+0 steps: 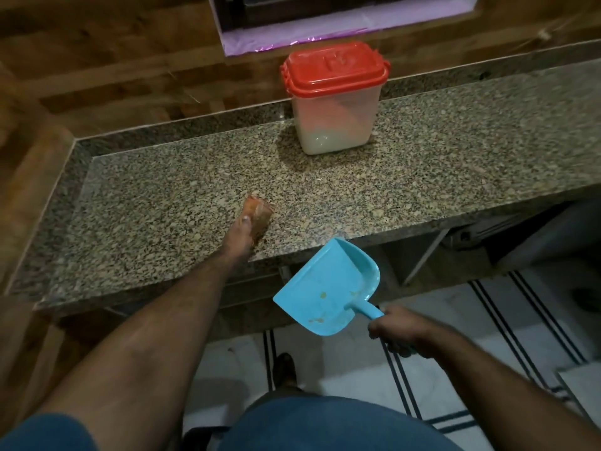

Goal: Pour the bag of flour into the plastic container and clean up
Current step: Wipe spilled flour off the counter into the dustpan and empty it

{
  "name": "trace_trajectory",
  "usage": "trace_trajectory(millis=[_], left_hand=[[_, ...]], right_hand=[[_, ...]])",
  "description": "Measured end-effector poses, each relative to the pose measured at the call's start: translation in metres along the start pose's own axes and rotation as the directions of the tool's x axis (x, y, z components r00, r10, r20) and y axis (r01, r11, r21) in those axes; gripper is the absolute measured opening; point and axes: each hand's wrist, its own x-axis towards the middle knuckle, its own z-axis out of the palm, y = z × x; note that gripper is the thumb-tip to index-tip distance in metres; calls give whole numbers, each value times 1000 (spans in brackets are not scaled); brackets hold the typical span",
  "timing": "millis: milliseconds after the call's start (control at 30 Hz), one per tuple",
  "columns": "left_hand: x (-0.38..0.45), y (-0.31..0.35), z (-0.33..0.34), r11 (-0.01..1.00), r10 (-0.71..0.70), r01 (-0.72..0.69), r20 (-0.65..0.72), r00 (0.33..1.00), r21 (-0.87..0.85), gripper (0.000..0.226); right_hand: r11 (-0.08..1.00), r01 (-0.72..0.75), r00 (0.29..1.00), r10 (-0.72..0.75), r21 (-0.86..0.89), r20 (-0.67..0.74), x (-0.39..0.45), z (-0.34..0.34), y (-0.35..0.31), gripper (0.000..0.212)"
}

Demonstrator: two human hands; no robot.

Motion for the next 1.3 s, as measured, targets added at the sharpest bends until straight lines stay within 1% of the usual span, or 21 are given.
trace_trajectory(millis=[133, 233, 300, 400, 467, 533, 567, 600, 667, 733, 767, 800, 900, 967, 1000, 1067, 1100, 1133, 1167, 1267, 1300], left_hand=[[1, -6, -7, 999, 29, -29, -13, 999, 15, 51], [3, -10, -15, 1000, 21, -20, -57, 998, 10, 48], [5, -14, -25, 1000, -3, 6, -102, 995, 25, 52], [0, -11, -39, 999, 52, -49, -228, 972, 21, 50], [-1, -9, -50, 995, 98, -92, -352, 931, 34, 46], [9, -16, -60, 952, 271, -179, -418, 867, 247, 48], [20, -25, -66, 905, 344, -189, -396, 852, 380, 54], [34, -35, -70, 865, 350, -153, -357, 866, 479, 60], [64, -63, -67, 781, 283, -84, -231, 931, 619, 66], [68, -70, -42, 748, 132, -48, -77, 988, 662, 64], [68, -70, -25, 737, 65, -40, -12, 998, 675, 62], [65, -66, -5, 721, 36, -36, 15, 999, 692, 60], [48, -33, 59, 726, 97, -111, 59, 994, 678, 57], [35, -10, 103, 751, 144, -210, 155, 977, 626, 59], [31, -1, 125, 764, 161, -276, 242, 957, 583, 64], [18, 12, 164, 762, 230, -441, 439, 869, 473, 75], [13, 17, 175, 758, 282, -513, 508, 814, 402, 67], [8, 28, 176, 770, 315, -541, 536, 783, 339, 53], [9, 37, 174, 779, 356, -550, 509, 784, 302, 41], [25, 52, 147, 857, 369, -444, 291, 883, 260, 26], [36, 49, 134, 874, 387, -429, 206, 899, 227, 21]], right_hand=[[991, 42, 994, -29, -126, 106, -6, 10, -9, 24], [975, 41, 991, -13, -218, 132, -1, 15, -12, 24], [970, 10, 992, 21, -242, 124, 5, 14, -11, 20], [986, -62, 997, 69, -154, 42, 19, 9, -2, 18], [994, -103, 993, 101, -46, -56, 32, 5, 4, 20], [991, -123, 984, 129, 57, -122, 44, 0, 5, 20], [987, -130, 981, 142, 95, -131, 49, -2, 4, 21], [982, -139, 979, 155, 125, -130, 53, -3, 2, 23], [972, -154, 977, 177, 175, -122, 57, -3, -4, 23], [961, -166, 974, 195, 222, -116, 61, 0, -9, 22], [956, -168, 972, 201, 241, -119, 64, 2, -11, 23], [952, -168, 971, 205, 257, -124, 66, 4, -11, 23], [941, -170, 964, 221, 291, -151, 72, 8, -10, 24], [938, -169, 952, 235, 303, -196, 75, 11, -8, 25], [935, -172, 943, 247, 309, -222, 76, 13, -7, 24], [933, -179, 928, 266, 312, -261, 77, 16, -5, 23], [933, -182, 922, 271, 311, -275, 77, 18, -4, 23], [933, -180, 917, 274, 312, -289, 77, 20, -3, 22], [933, -179, 911, 277, 312, -305, 77, 20, -2, 21], [936, -184, 887, 289, 299, -361, 75, 19, 3, 18], [934, -184, 880, 296, 307, -372, 76, 17, 5, 17]])
